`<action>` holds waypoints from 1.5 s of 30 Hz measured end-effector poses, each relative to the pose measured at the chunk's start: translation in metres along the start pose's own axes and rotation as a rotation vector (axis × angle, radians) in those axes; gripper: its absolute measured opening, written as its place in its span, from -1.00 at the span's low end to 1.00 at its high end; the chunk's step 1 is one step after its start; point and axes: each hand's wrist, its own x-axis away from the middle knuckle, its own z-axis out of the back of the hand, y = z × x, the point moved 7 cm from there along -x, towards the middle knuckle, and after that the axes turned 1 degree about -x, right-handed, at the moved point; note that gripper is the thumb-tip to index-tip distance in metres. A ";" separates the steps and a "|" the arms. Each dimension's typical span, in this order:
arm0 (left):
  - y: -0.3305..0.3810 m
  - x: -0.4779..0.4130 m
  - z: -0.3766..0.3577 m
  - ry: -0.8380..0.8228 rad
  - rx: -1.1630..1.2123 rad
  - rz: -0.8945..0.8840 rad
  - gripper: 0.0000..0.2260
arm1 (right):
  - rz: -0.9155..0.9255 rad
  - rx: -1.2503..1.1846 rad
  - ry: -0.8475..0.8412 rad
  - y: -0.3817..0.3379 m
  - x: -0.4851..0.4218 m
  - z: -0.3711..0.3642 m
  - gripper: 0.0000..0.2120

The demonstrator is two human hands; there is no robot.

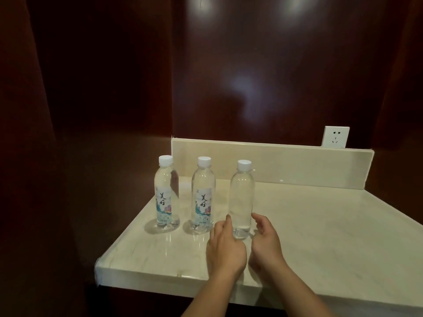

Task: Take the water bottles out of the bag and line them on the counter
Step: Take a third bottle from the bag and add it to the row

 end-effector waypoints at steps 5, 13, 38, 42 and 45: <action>-0.004 0.002 0.000 -0.014 0.099 0.083 -0.50 | -0.003 -0.018 -0.094 -0.003 0.003 -0.007 -0.61; 0.001 0.002 0.002 -0.030 0.049 0.010 -0.42 | 0.063 0.132 -0.114 -0.011 0.007 -0.008 -0.56; -0.012 -0.006 -0.012 -0.024 0.062 0.018 -0.36 | 0.123 0.238 -0.100 -0.012 0.007 -0.008 -0.56; -0.004 -0.001 -0.005 0.003 0.102 -0.036 -0.42 | 0.134 0.264 -0.031 -0.014 0.006 -0.003 -0.52; -0.007 0.015 0.013 0.142 -0.022 -0.080 -0.54 | 0.247 0.442 0.046 -0.020 0.013 0.007 -0.53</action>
